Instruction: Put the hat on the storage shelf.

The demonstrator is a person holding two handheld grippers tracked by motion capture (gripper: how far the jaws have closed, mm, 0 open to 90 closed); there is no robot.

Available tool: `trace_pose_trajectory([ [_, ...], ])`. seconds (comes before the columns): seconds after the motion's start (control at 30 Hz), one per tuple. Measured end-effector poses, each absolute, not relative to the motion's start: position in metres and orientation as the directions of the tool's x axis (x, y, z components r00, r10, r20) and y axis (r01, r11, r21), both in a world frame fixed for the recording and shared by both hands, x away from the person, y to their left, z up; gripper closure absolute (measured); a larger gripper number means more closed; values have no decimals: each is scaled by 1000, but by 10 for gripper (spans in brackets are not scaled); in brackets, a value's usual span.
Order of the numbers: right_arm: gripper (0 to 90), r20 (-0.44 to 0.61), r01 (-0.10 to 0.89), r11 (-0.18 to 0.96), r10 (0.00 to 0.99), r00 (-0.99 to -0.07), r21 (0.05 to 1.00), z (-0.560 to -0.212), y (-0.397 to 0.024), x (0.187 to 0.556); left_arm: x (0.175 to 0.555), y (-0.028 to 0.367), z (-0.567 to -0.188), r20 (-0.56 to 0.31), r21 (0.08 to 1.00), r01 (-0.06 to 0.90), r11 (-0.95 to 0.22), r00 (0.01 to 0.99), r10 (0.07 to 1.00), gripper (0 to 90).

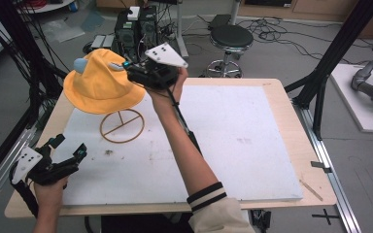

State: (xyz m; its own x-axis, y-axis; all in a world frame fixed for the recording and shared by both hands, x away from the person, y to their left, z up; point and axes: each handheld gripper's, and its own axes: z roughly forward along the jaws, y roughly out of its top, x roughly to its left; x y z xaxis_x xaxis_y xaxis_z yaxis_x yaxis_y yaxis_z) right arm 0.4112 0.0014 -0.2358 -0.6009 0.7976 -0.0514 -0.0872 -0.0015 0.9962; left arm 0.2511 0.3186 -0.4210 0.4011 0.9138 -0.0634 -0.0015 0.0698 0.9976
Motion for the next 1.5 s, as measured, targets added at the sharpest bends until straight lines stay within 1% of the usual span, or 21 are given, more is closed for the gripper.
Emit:
trace_pose_trajectory([
  [0.03,183,-56,-103,-6,809,-585,995,-229,-15,410,251,318,-421,-64,997,-3,71,403,913,141],
  [0.1,182,-58,-109,-7,810,-584,994,-227,-21,409,252,317,-421,-62,998,-1,68,403,913,141],
  [0.27,167,-56,-123,-16,825,-562,992,-217,-60,403,251,316,-420,-61,998,-7,70,412,909,141],
  [0.3,159,-71,-136,-7,827,-557,991,-212,-78,399,251,316,-420,-59,998,-8,68,415,908,141],
  [0.37,156,-75,-146,-6,833,-548,989,-209,-92,395,251,316,-420,-55,998,-3,62,413,909,141],
  [0.4,129,-85,-152,2,835,-543,988,-206,-100,392,251,315,-420,-56,998,-2,62,413,909,141],
  [0.43,126,-97,-165,9,839,-536,986,-204,-111,389,251,315,-421,-56,998,-2,62,413,909,141],
  [0.5,126,-107,-172,16,840,-532,985,-202,-117,387,251,315,-420,-55,998,-1,62,414,909,141],
  [0.53,126,-123,-181,31,842,-525,983,-200,-126,384,251,314,-420,-56,998,-2,62,414,908,141],
  [0.57,126,-156,-208,55,847,-508,977,-197,-144,377,251,314,-420,-52,998,-1,57,415,909,141],
  [0.63,126,-161,-215,58,848,-505,975,-197,-151,375,251,314,-420,-53,998,0,58,414,909,141],
  [0.9,126,-169,-254,45,855,-491,966,-198,-213,356,251,312,-420,-49,999,5,52,419,907,141],
  [0.97,126,-161,-251,43,867,-472,967,-203,-233,349,251,312,-420,-50,999,4,53,419,907,141],
  [1.07,126,-150,-234,42,873,-464,971,-209,-245,345,251,312,-419,-48,999,1,53,419,907,141],
  [1.2,123,-133,-223,27,868,-478,974,-228,-268,331,252,311,-419,-48,999,-1,53,421,906,141],
  [1.3,124,-150,-225,49,877,-457,973,-242,-281,323,253,310,-419,-47,999,1,52,423,905,141],
  [1.43,124,-120,-189,41,895,-430,981,-267,-302,316,253,309,-418,-48,999,-1,54,425,904,141],
  [1.47,124,-106,-162,43,906,-410,986,-281,-311,312,253,309,-418,-46,999,0,51,425,904,141],
  [1.5,124,-106,-162,43,906,-410,986,-281,-311,312,254,309,-418,-48,999,0,53,424,904,141],
])
